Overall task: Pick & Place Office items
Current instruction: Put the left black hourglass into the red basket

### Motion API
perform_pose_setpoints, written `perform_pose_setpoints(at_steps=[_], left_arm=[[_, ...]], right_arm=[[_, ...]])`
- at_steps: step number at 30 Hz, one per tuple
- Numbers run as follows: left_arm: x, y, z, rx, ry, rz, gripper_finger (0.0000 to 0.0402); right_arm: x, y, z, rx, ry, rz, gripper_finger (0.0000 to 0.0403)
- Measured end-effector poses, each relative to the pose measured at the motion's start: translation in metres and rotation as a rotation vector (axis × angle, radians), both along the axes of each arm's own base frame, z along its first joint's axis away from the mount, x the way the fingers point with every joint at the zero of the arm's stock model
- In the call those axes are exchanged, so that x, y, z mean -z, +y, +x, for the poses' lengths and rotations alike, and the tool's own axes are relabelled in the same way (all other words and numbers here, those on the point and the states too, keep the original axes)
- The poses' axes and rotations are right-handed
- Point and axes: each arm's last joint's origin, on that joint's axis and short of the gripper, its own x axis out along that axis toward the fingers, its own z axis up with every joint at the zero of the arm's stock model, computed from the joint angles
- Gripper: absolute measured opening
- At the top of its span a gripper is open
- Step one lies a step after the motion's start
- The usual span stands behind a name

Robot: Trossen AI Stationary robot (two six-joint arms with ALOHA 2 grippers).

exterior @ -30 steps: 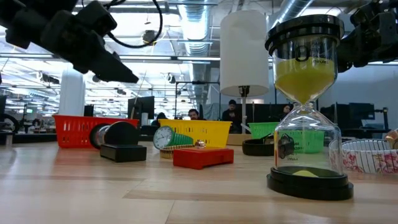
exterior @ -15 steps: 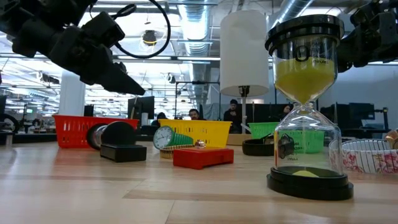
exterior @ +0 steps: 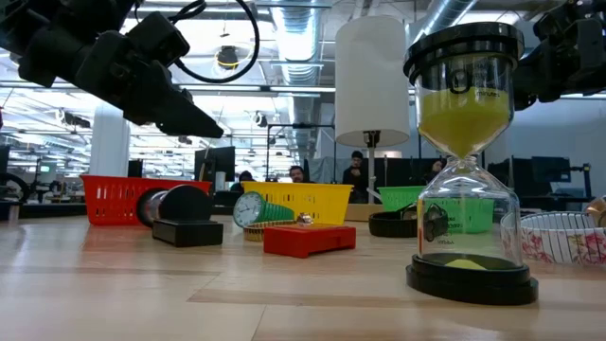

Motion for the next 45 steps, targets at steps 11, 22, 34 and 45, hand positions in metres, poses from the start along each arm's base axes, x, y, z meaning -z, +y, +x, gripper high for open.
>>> perform_pose_setpoints(at_steps=[11,22,34,45], left_arm=[[-0.013,-0.008,0.007,0.075,-0.043,0.105,0.0172],[-0.07,-0.02,0.04,0.182,0.091,0.208,0.0183],[-0.032,-0.031,0.07,0.305,0.449,0.198,0.0253],[0.007,-0.033,0.067,0.402,0.698,0.205,0.0282]], right_arm=[[0.0,0.0,0.0,0.0,0.0,0.0,0.0136],[0.0,0.0,0.0,0.0,0.0,0.0,0.0136],[0.0,0.0,0.0,0.0,0.002,-0.001,0.0136],[0.001,0.0,0.0,0.0,0.01,-0.002,0.0136]])
